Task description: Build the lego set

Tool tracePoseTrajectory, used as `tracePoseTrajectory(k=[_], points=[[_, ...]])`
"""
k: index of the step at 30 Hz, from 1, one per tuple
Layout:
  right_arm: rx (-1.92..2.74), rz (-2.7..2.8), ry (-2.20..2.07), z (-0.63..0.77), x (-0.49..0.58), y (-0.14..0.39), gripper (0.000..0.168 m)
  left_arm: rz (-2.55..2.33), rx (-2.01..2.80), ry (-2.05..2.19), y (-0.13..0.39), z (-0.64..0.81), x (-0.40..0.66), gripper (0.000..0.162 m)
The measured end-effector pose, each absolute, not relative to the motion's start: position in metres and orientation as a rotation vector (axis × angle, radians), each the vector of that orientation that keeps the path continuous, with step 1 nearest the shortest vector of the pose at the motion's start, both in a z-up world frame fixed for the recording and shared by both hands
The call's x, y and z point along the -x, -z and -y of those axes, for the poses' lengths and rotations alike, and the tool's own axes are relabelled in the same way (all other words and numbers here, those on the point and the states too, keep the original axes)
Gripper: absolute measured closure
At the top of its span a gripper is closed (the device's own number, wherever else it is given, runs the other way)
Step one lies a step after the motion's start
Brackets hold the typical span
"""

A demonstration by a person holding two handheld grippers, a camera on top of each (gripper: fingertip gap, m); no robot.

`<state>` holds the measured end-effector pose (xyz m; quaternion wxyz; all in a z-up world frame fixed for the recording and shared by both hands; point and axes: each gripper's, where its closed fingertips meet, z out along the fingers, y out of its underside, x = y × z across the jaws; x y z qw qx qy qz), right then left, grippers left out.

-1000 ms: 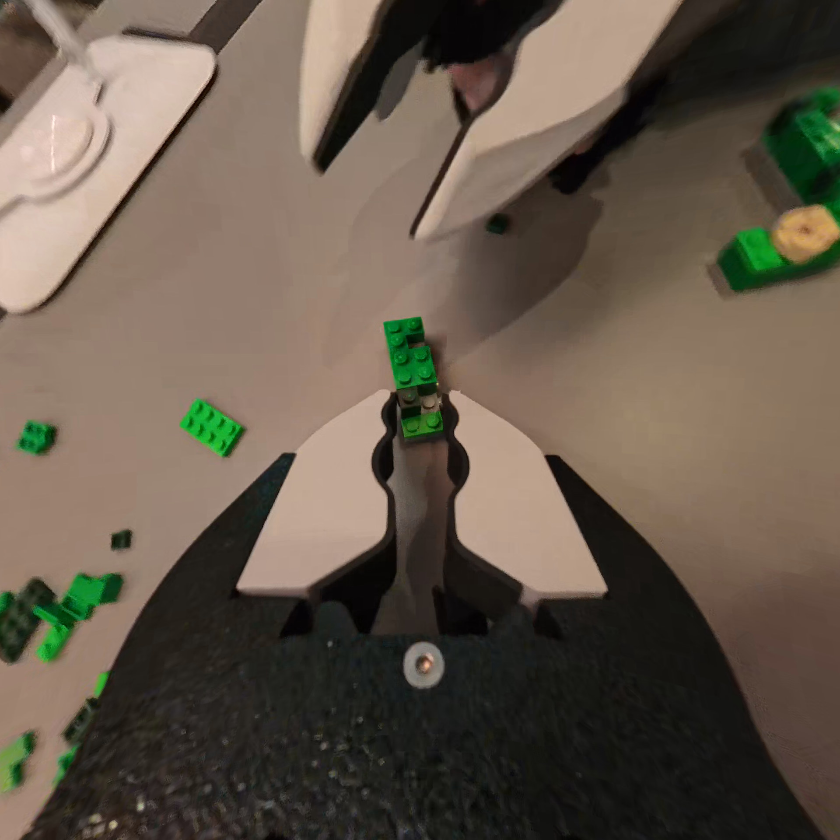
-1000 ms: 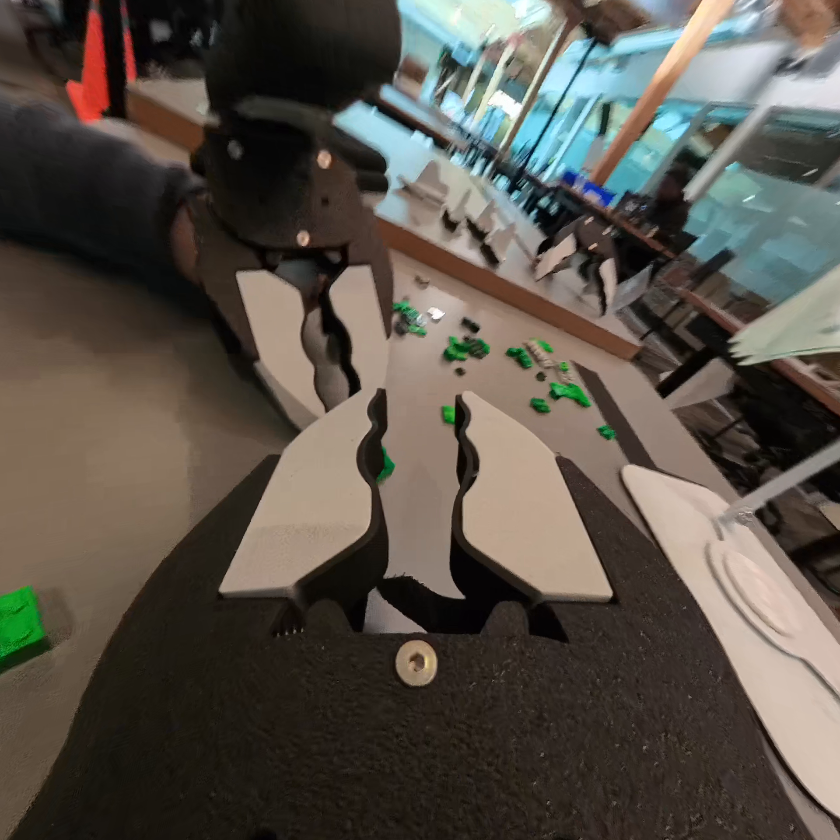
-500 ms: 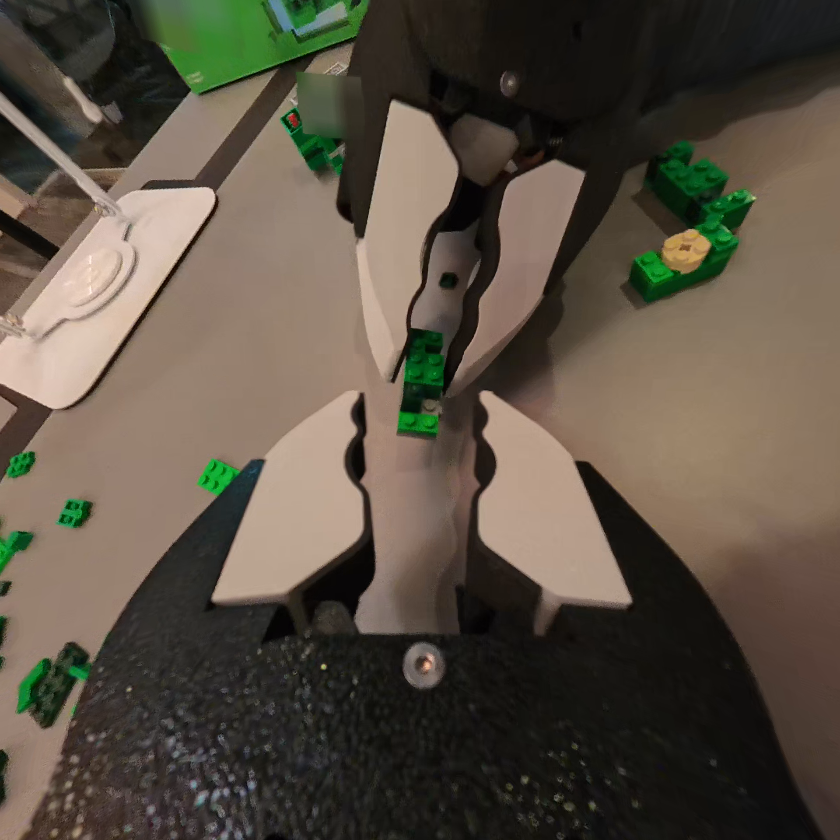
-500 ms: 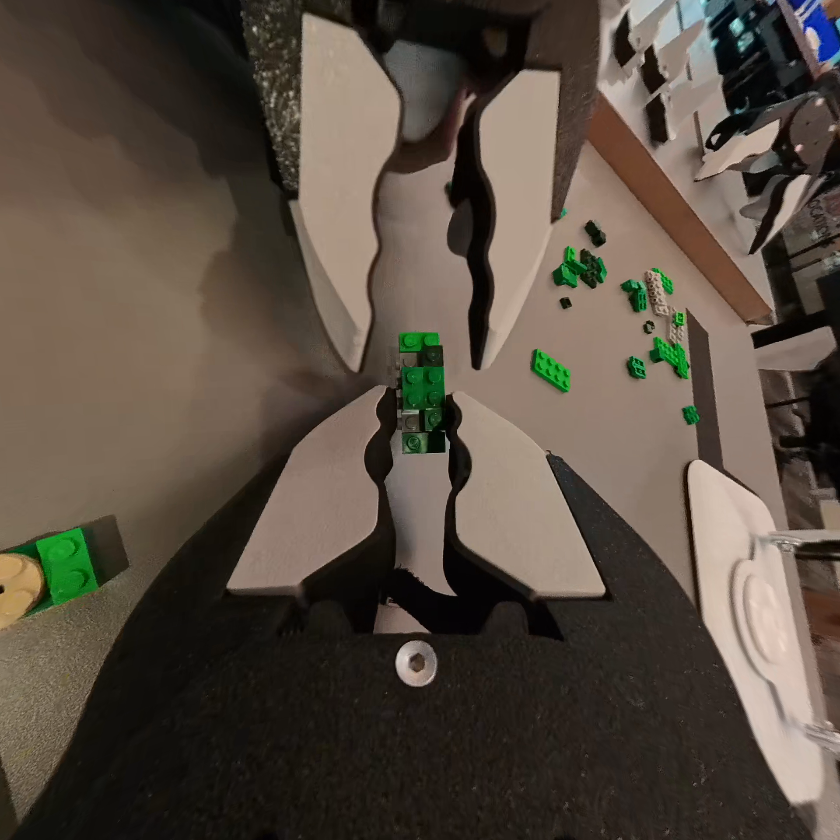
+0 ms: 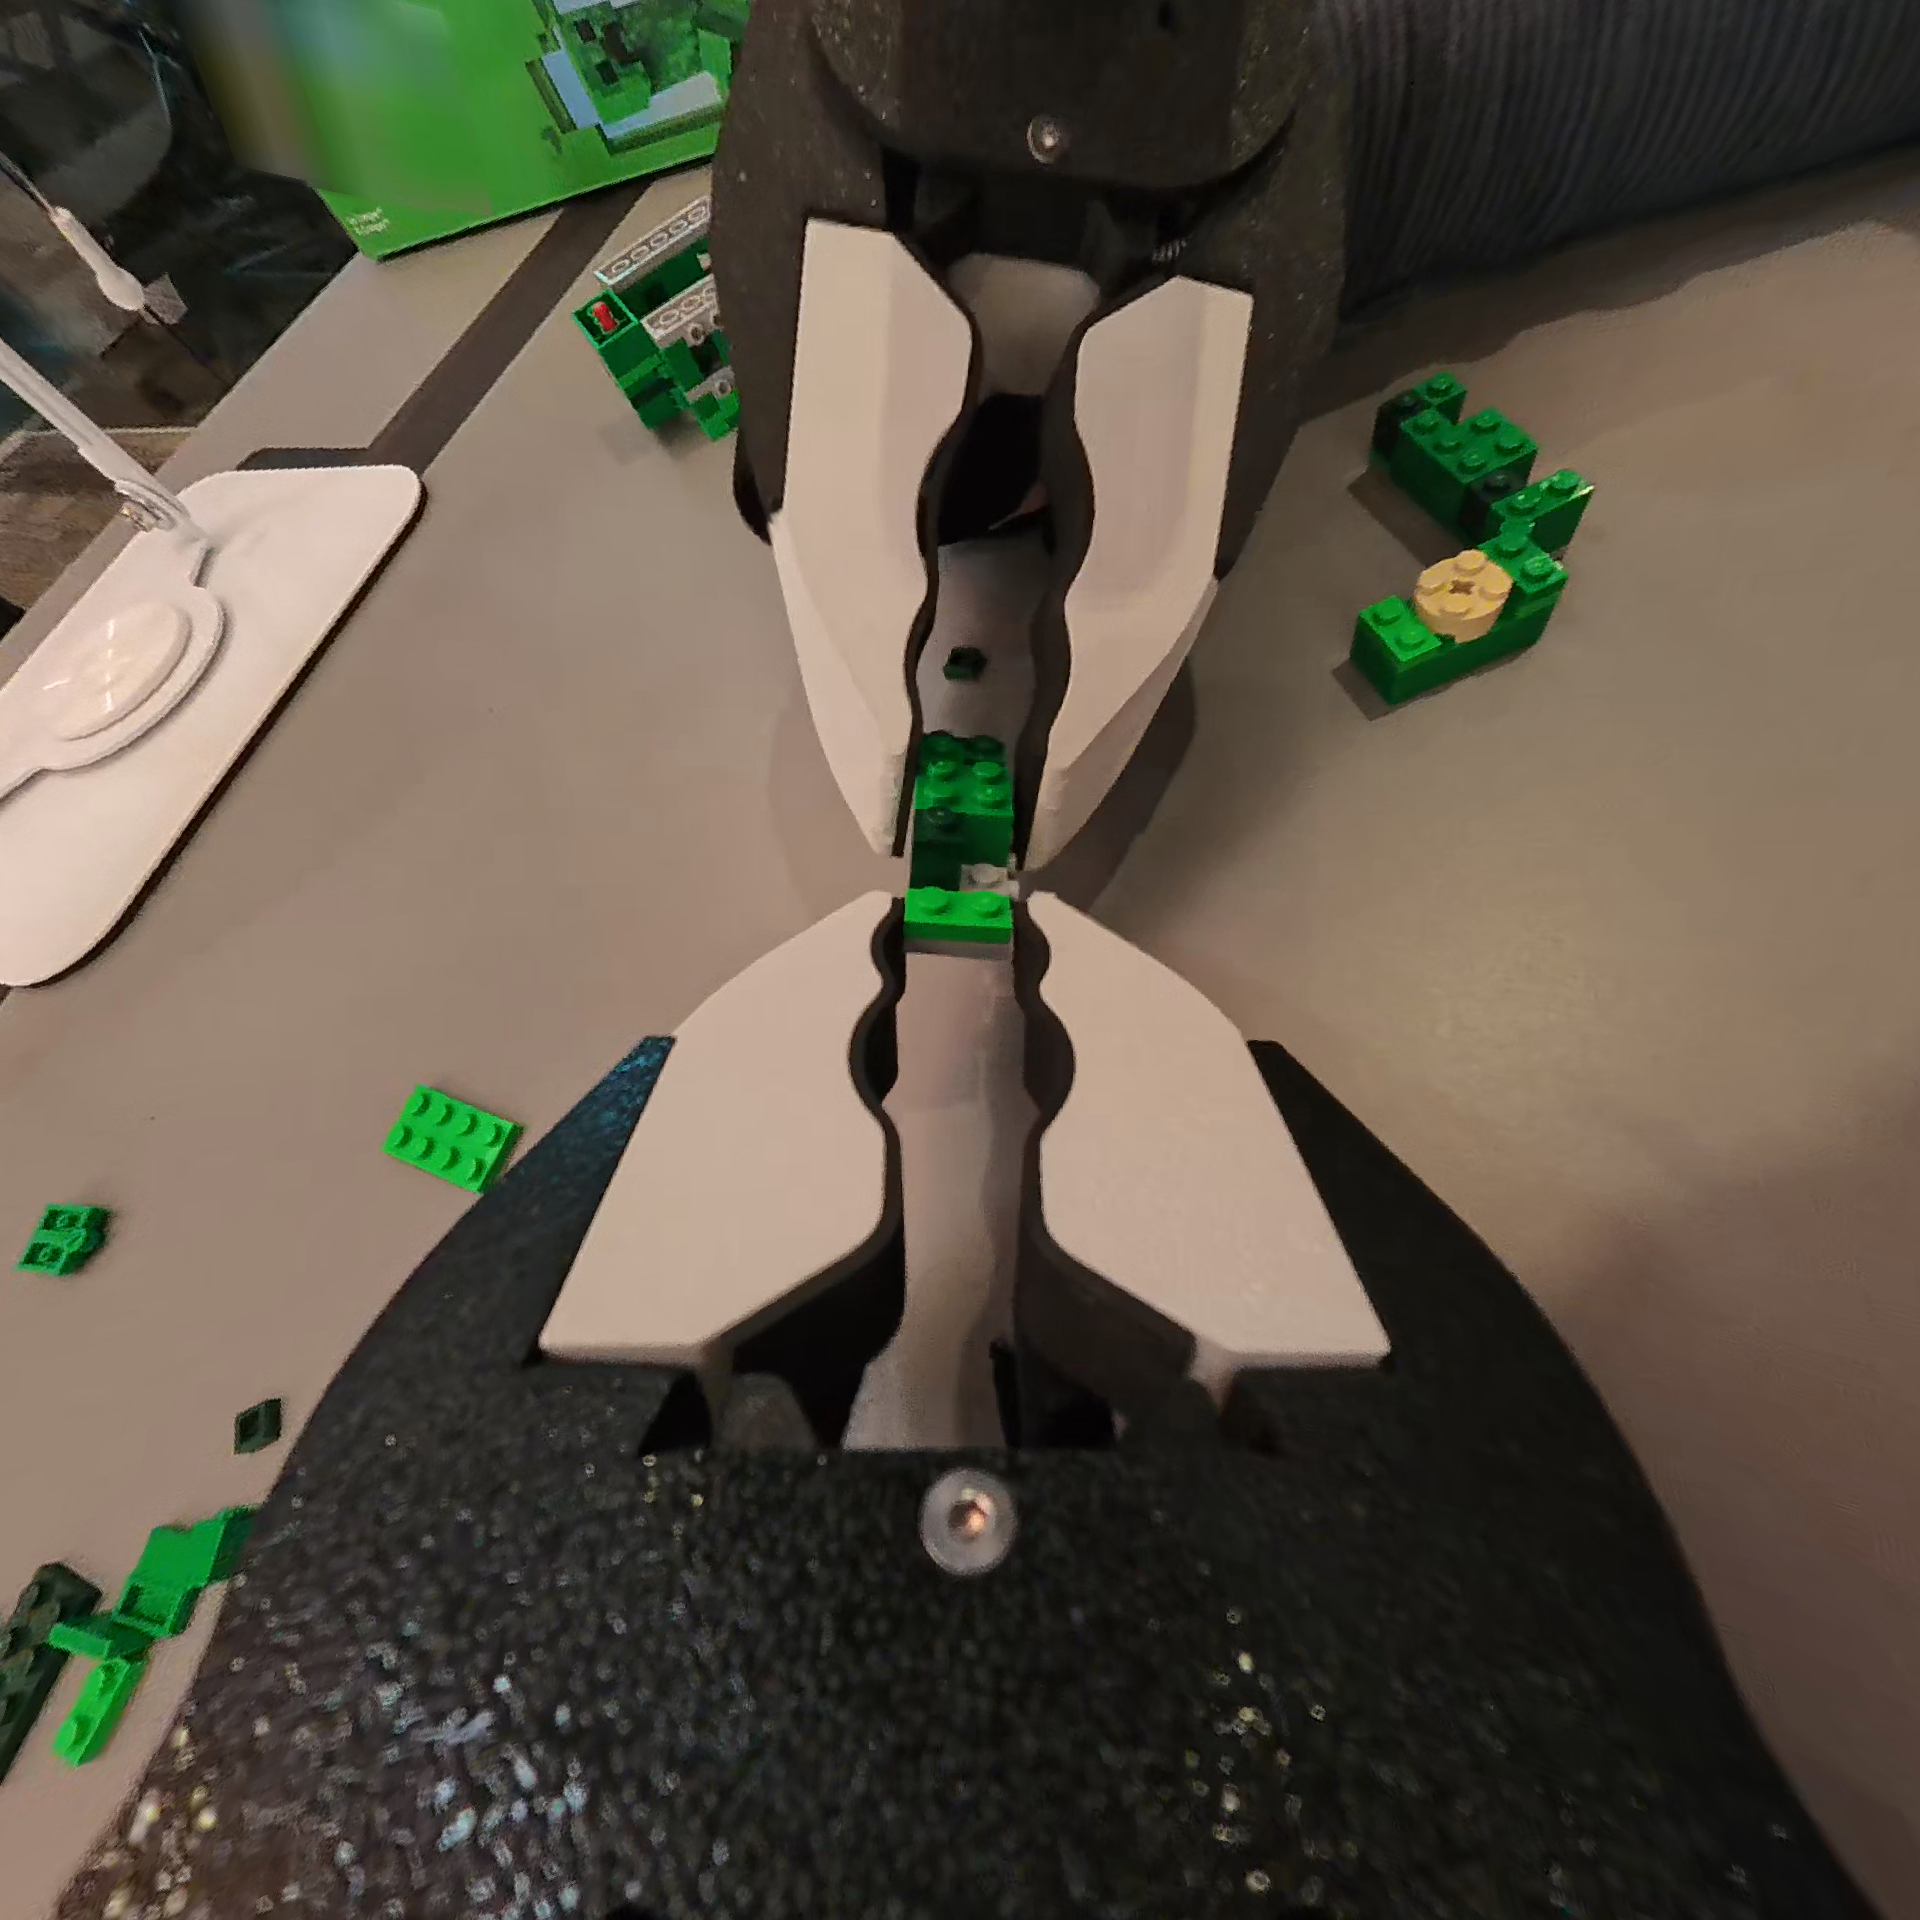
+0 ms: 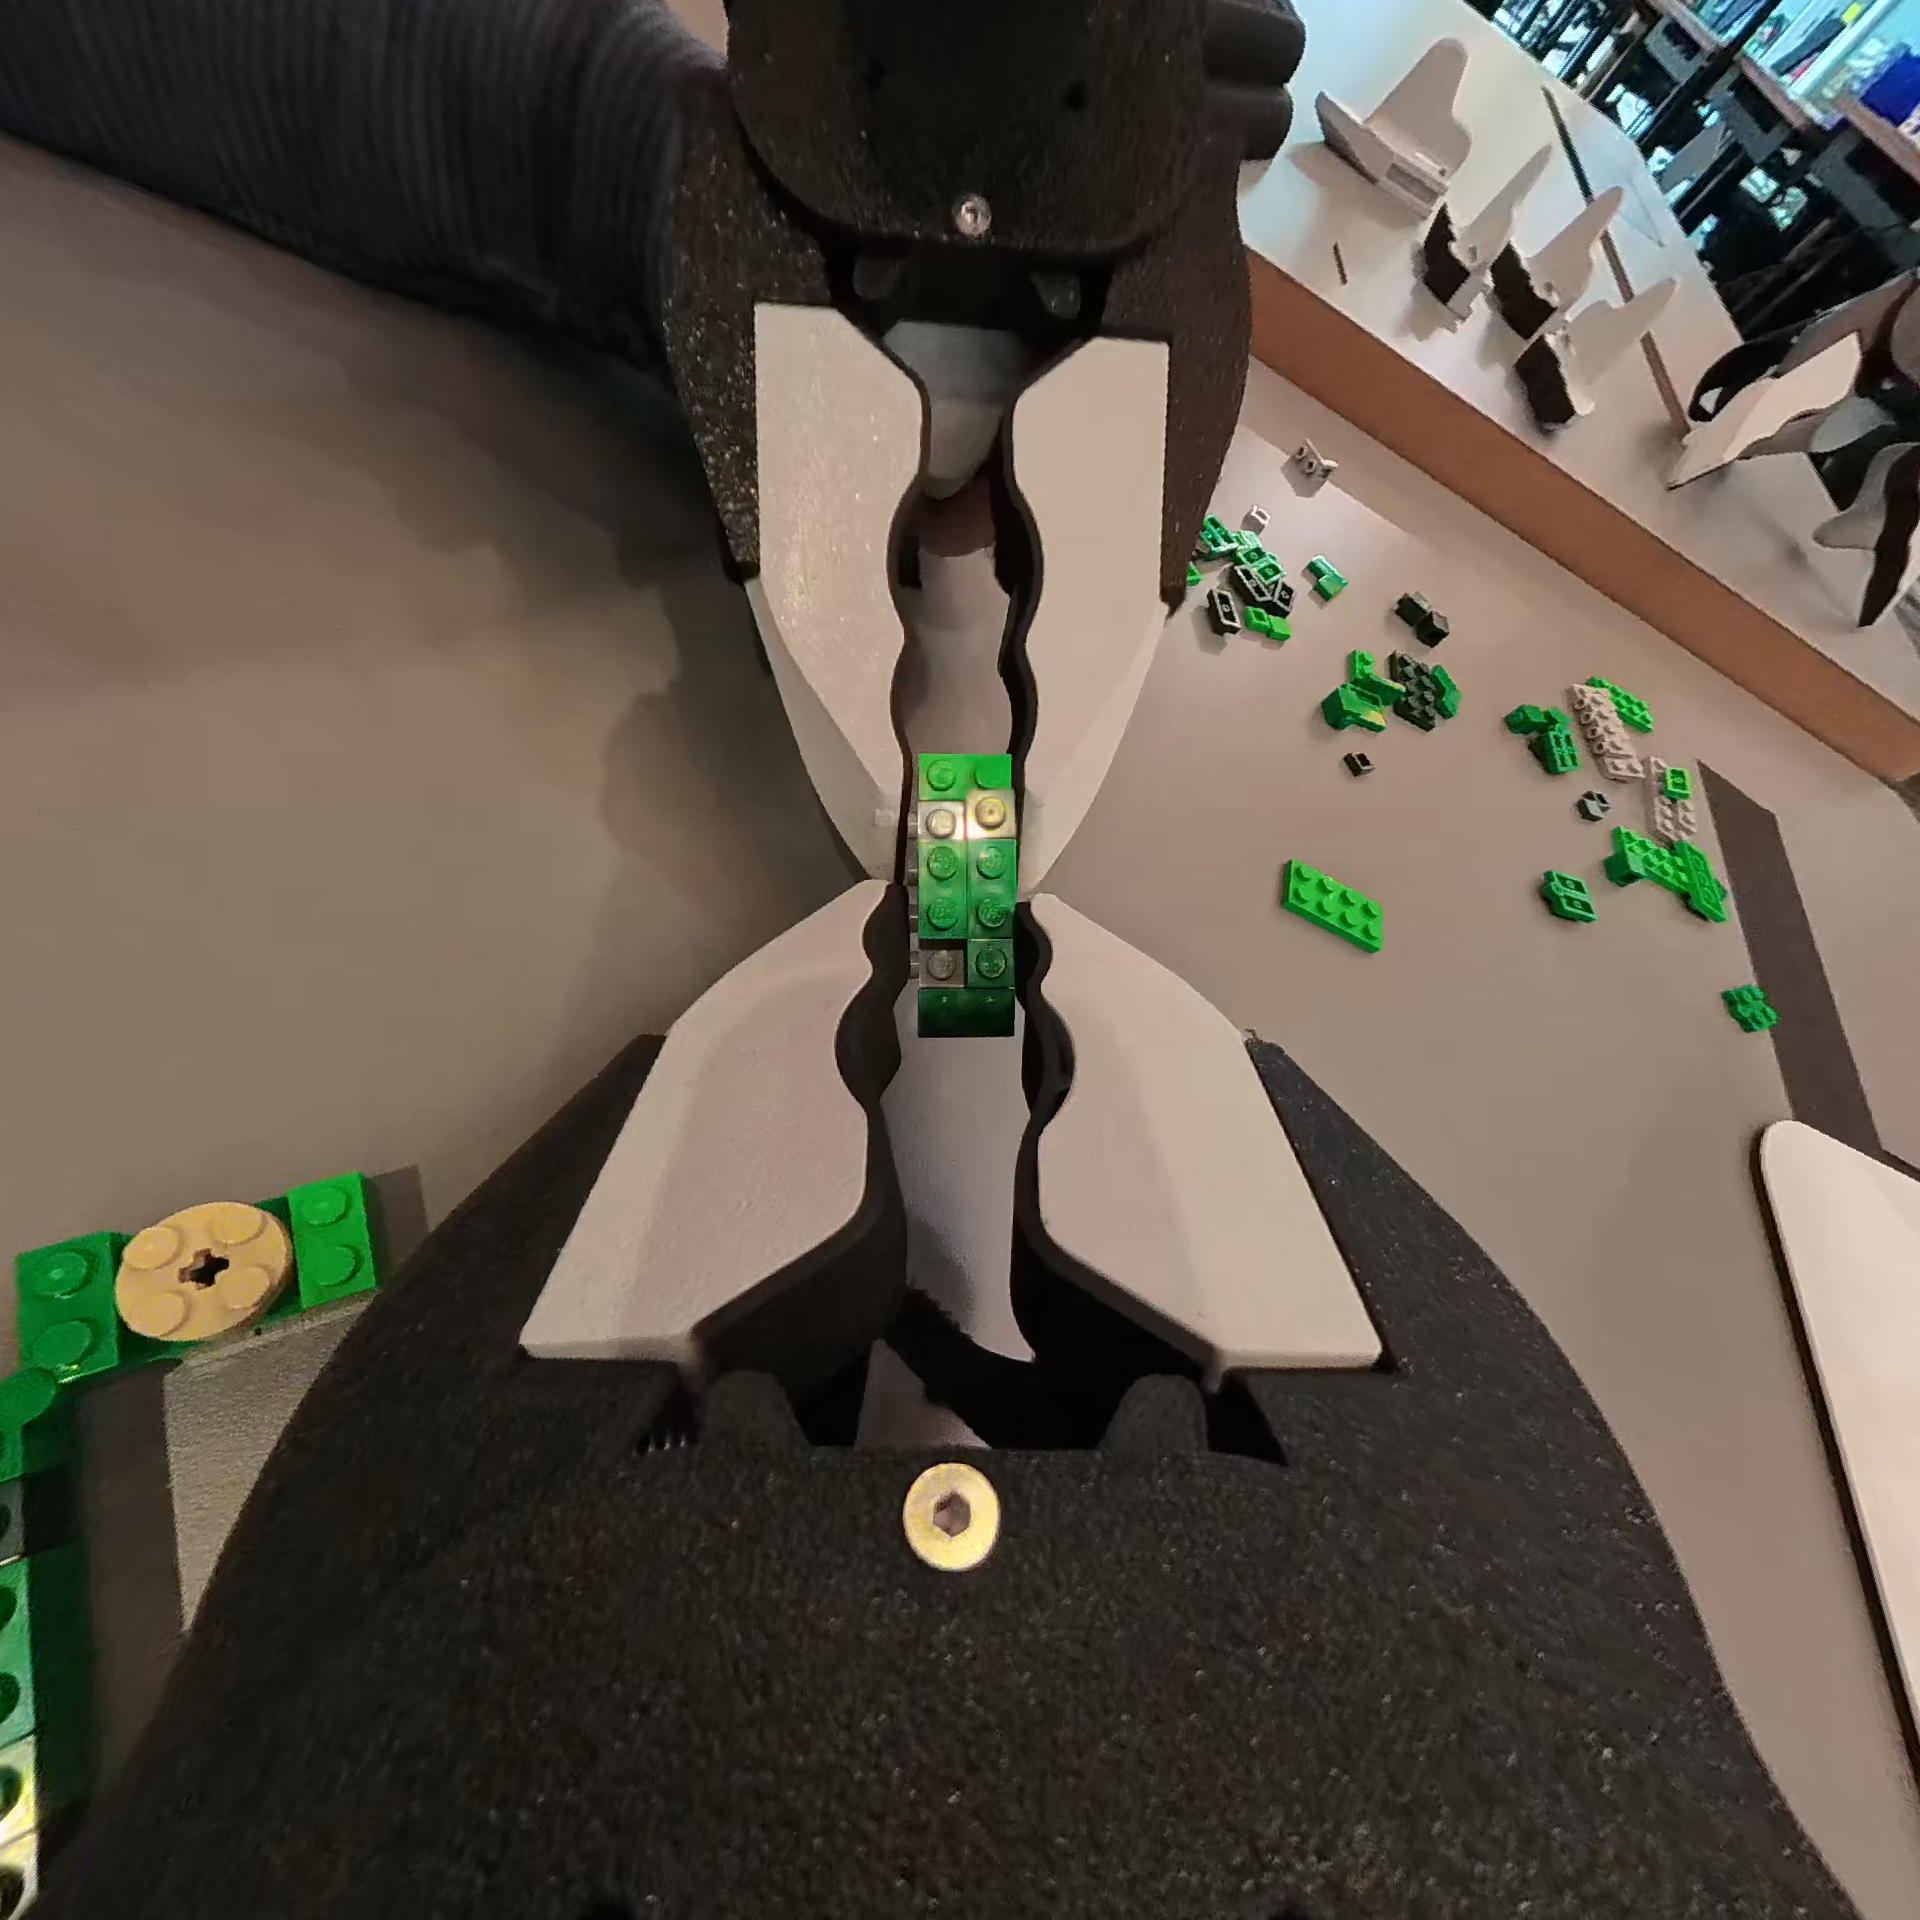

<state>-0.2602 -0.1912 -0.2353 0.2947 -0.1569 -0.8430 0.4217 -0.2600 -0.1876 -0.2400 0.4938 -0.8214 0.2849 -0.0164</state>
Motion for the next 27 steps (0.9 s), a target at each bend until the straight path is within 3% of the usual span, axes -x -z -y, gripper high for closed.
tracePoseTrajectory(k=[8, 13, 20, 27], points=[[0.422, 2.220, -1.143, 0.192, 0.261, 0.232, 0.149, -0.684, 1.976, 0.045, 0.233, 0.189, 0.258, 0.144], [0.474, 1.947, -1.184, 0.177, 0.276, 0.202, 0.123, -0.542, 1.930, -0.023, 0.223, 0.186, 0.282, 0.144], [0.522, 1.662, -1.246, 0.152, 0.276, 0.176, 0.136, -0.322, 1.837, -0.002, 0.208, 0.186, 0.308, 0.144], [0.527, 1.585, -1.217, 0.143, 0.276, 0.169, 0.138, -0.288, 1.803, 0.008, 0.203, 0.188, 0.311, 0.144]])
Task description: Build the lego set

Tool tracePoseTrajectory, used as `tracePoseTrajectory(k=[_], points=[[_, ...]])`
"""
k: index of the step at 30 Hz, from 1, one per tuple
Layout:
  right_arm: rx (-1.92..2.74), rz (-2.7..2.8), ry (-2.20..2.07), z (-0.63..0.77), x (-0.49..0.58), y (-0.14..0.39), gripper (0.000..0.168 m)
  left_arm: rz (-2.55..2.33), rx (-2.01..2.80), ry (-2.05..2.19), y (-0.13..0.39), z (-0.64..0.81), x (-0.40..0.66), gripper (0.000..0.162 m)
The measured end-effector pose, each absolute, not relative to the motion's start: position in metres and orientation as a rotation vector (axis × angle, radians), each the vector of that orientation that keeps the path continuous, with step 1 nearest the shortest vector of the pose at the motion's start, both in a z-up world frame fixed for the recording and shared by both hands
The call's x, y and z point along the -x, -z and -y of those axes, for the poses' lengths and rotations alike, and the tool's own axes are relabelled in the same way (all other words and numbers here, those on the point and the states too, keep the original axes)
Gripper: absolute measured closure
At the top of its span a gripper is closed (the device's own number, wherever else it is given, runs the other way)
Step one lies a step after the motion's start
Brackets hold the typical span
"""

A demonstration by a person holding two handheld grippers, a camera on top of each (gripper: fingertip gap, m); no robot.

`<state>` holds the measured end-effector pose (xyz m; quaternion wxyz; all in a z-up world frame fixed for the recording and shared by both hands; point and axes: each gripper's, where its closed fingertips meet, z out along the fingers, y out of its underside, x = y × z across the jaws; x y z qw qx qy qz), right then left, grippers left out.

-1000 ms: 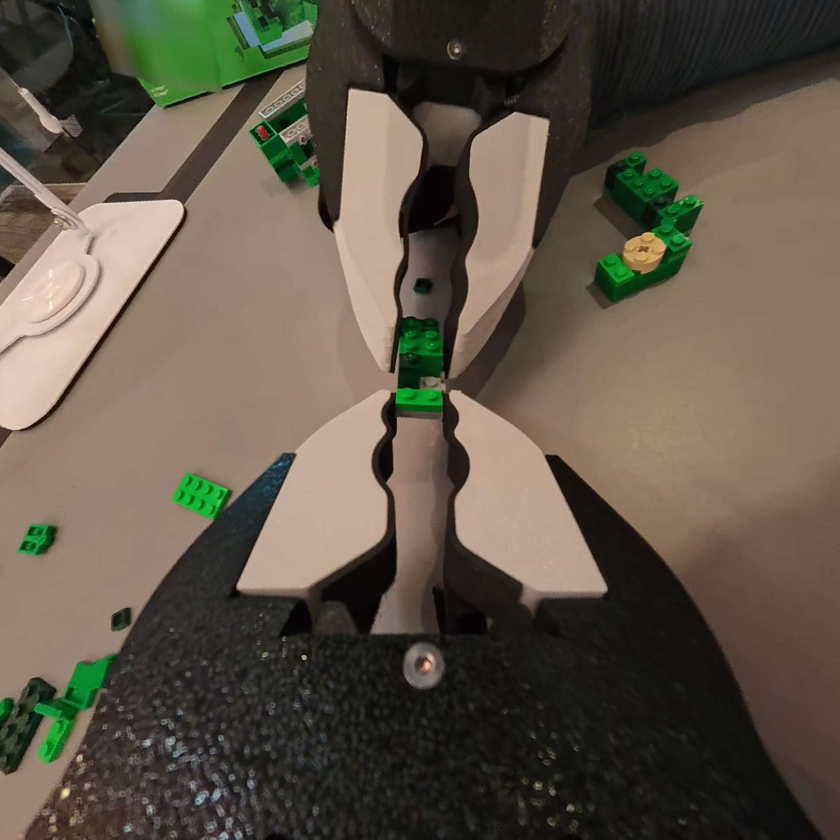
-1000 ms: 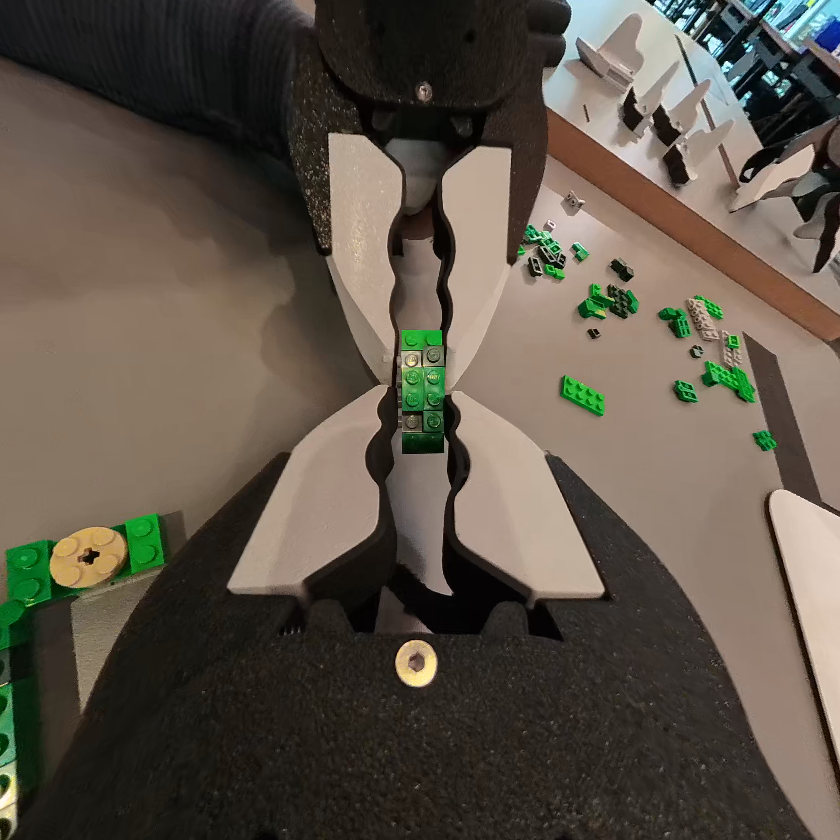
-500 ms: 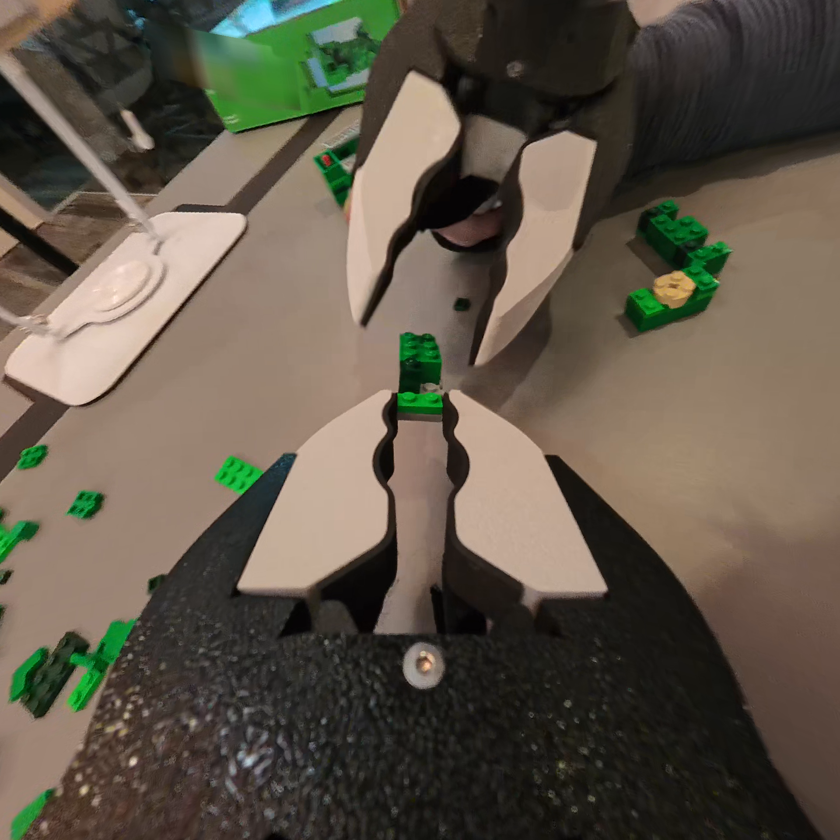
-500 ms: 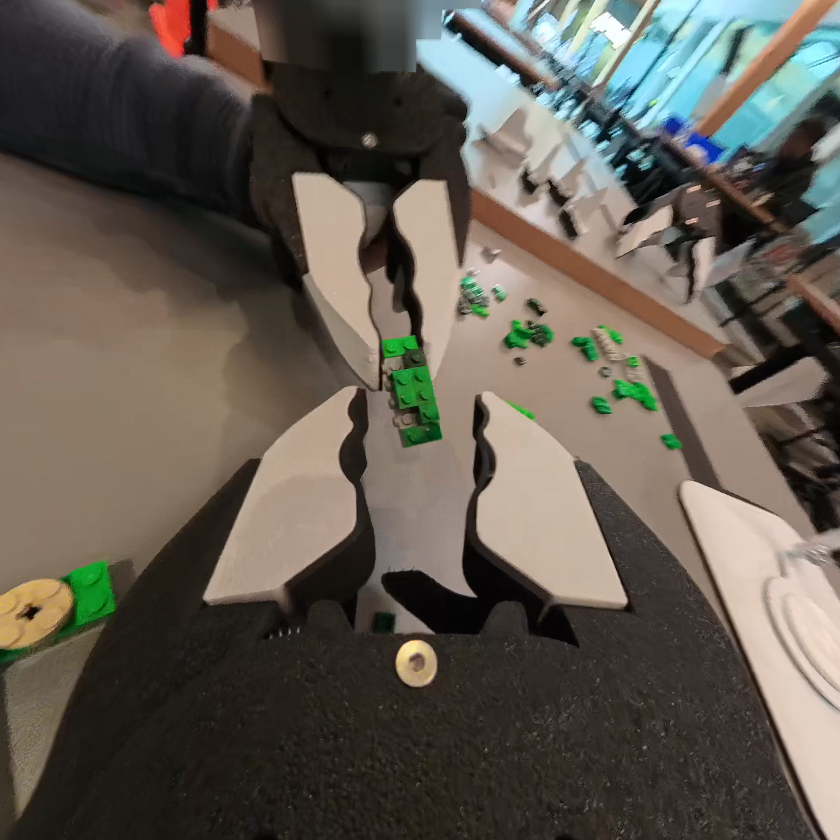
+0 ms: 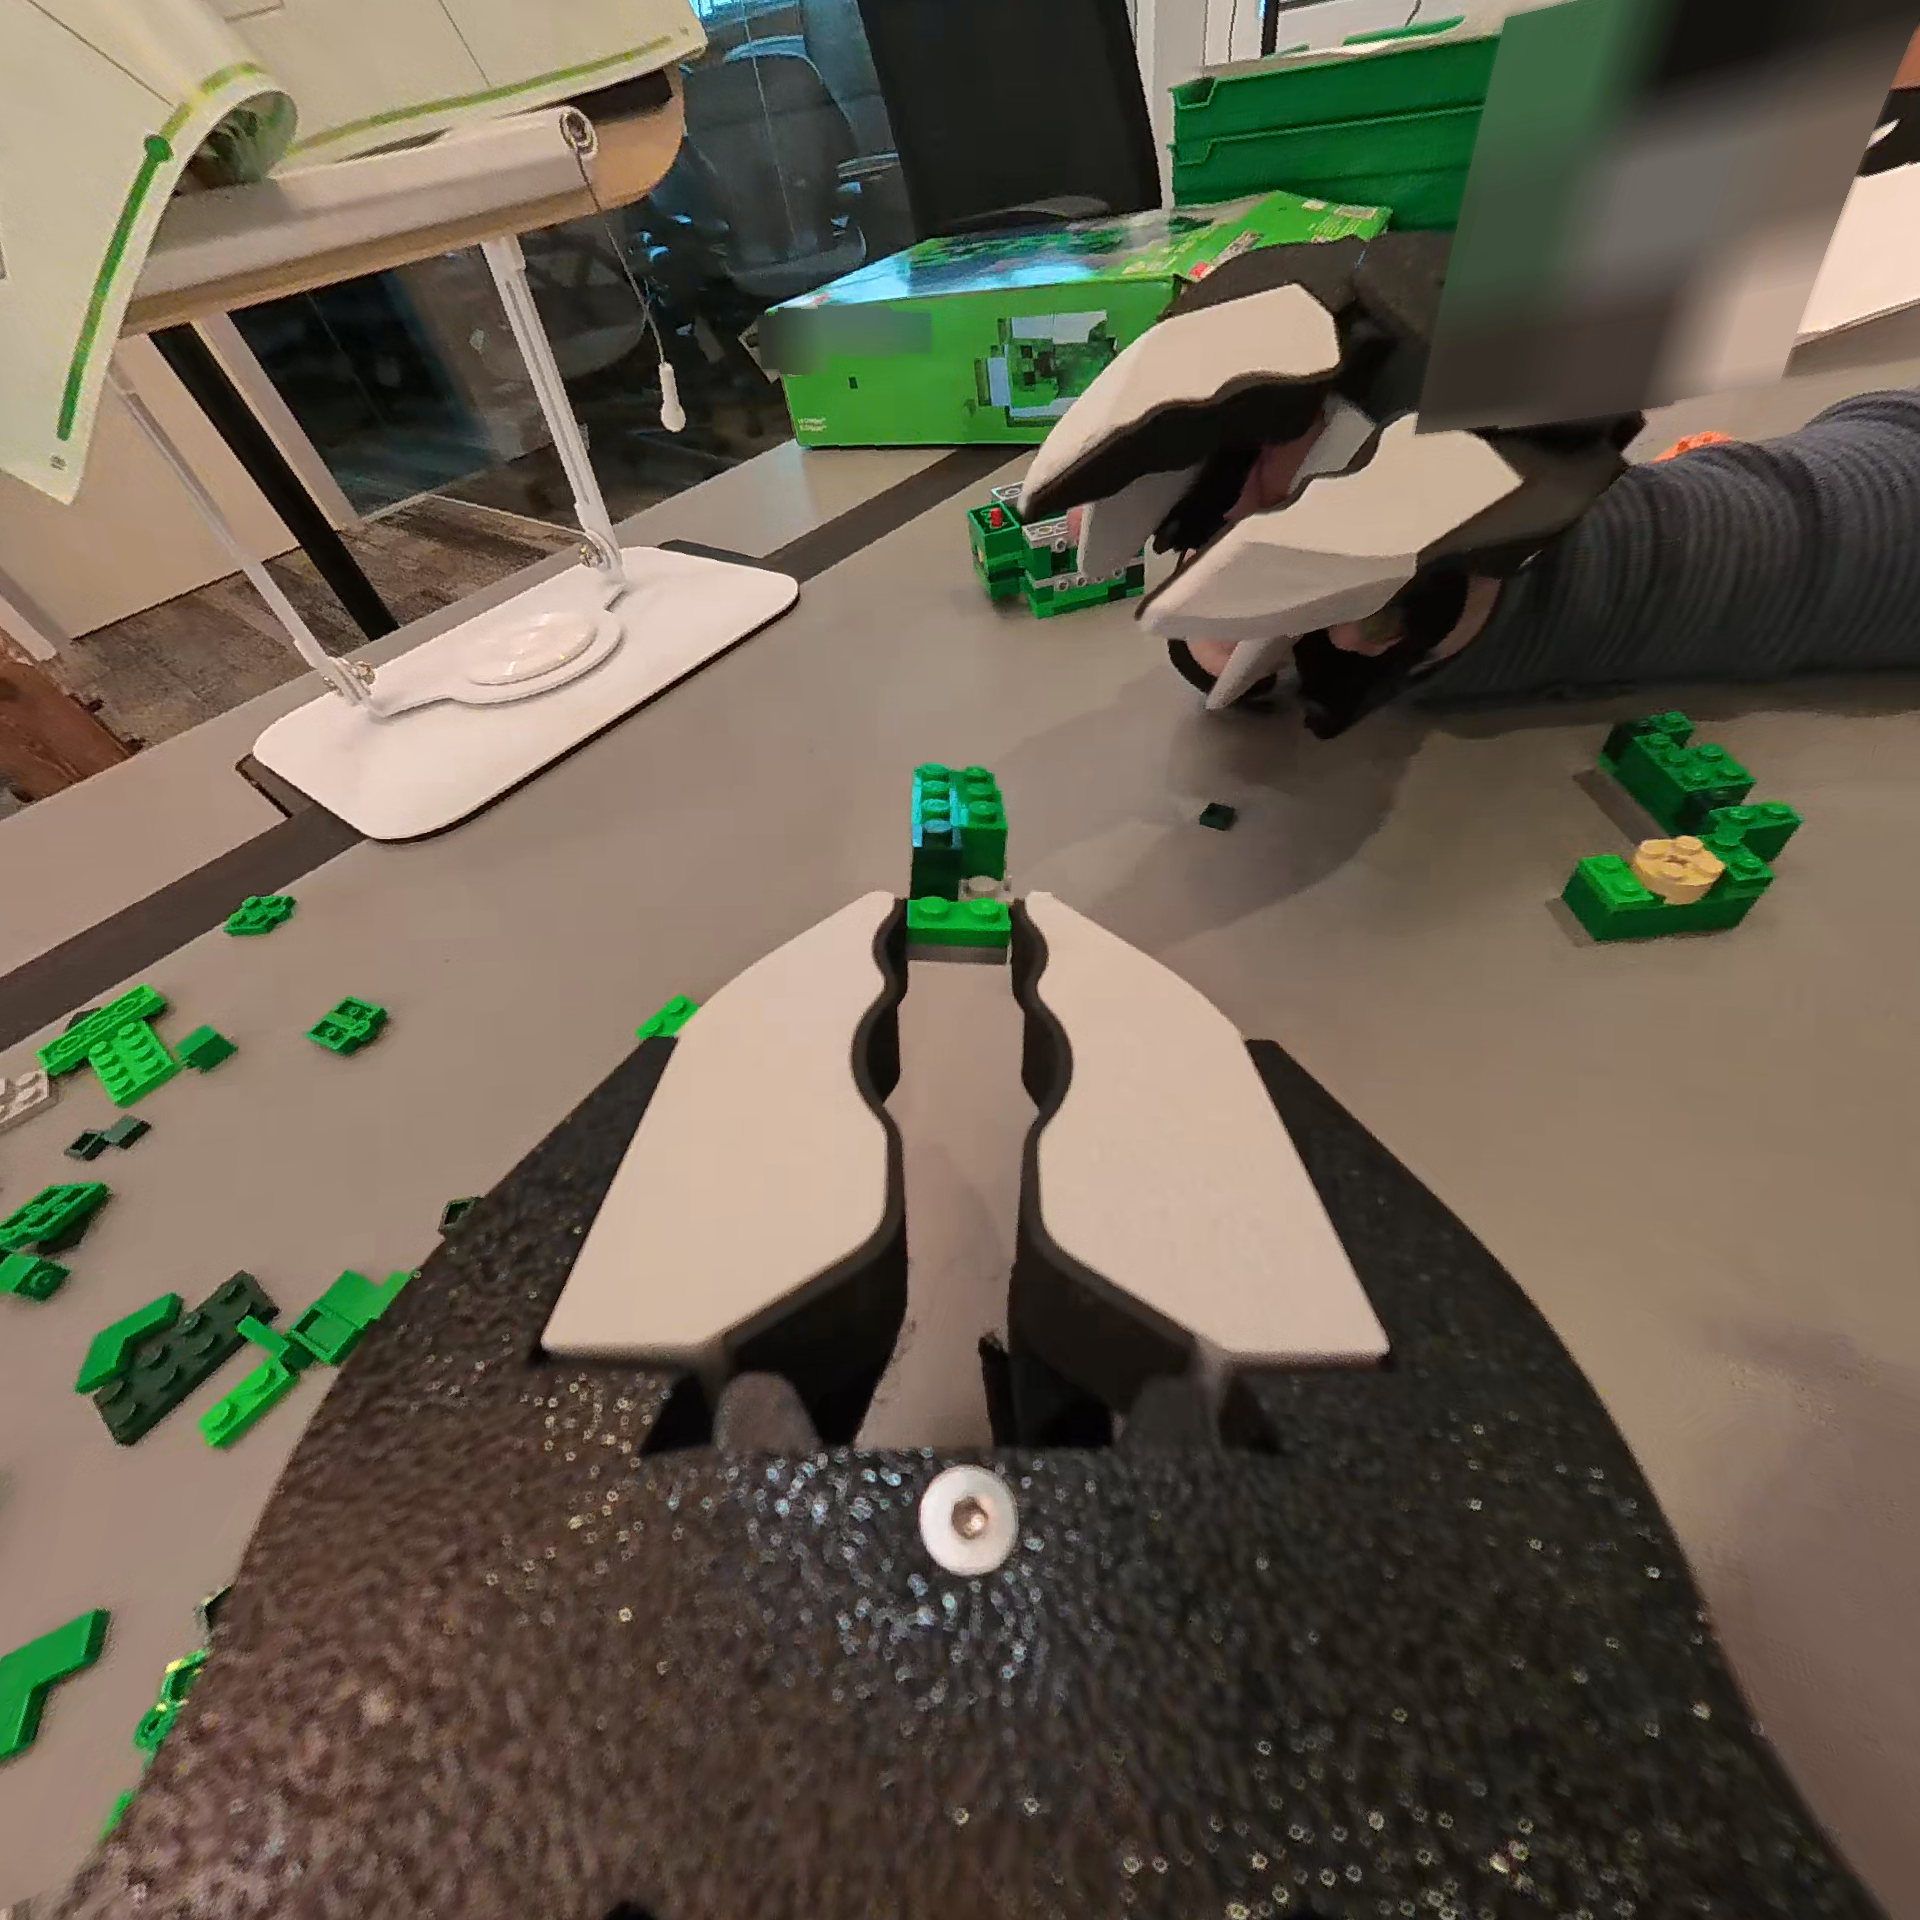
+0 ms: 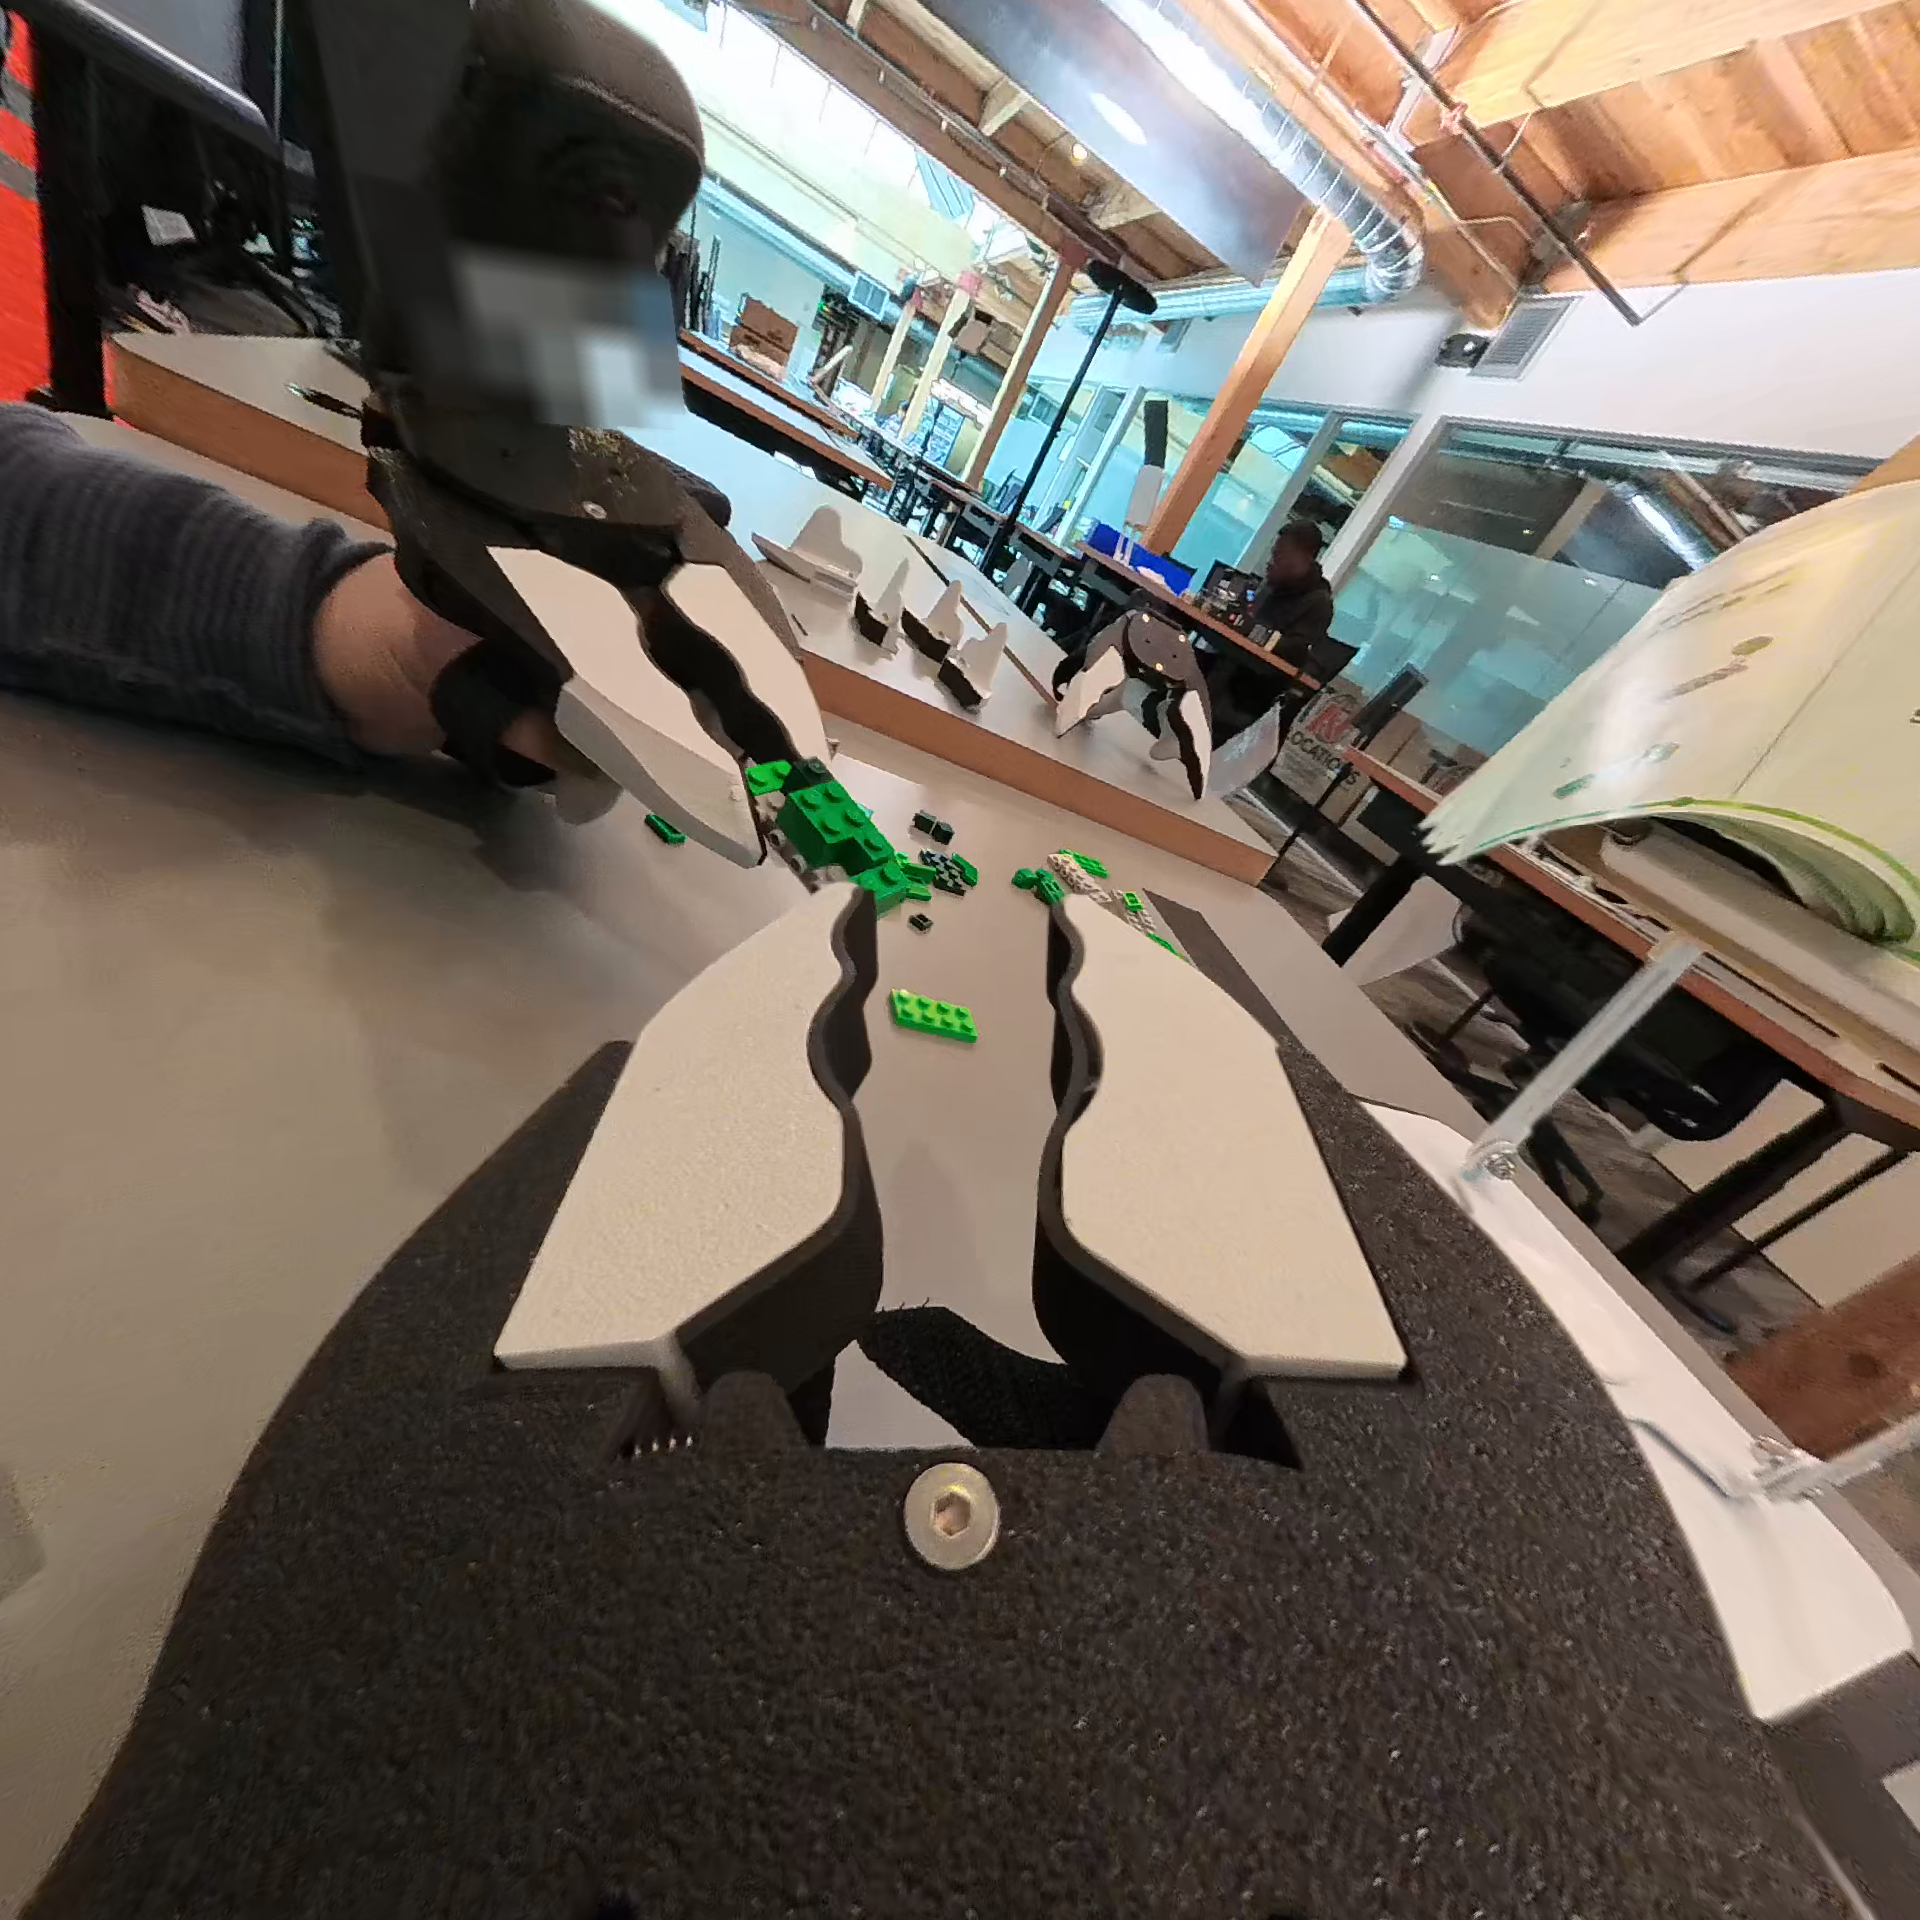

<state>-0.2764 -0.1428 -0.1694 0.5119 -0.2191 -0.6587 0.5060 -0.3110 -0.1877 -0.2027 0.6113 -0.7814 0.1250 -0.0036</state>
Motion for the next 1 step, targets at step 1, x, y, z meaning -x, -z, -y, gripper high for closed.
tracePoseTrajectory(k=[1], points=[[0.526, 1.589, -1.202, 0.1428, 0.2771, 0.1707, 0.138, -0.292, 1.806, 0.005, 0.2033, 0.1875, 0.3107, 0.144]])
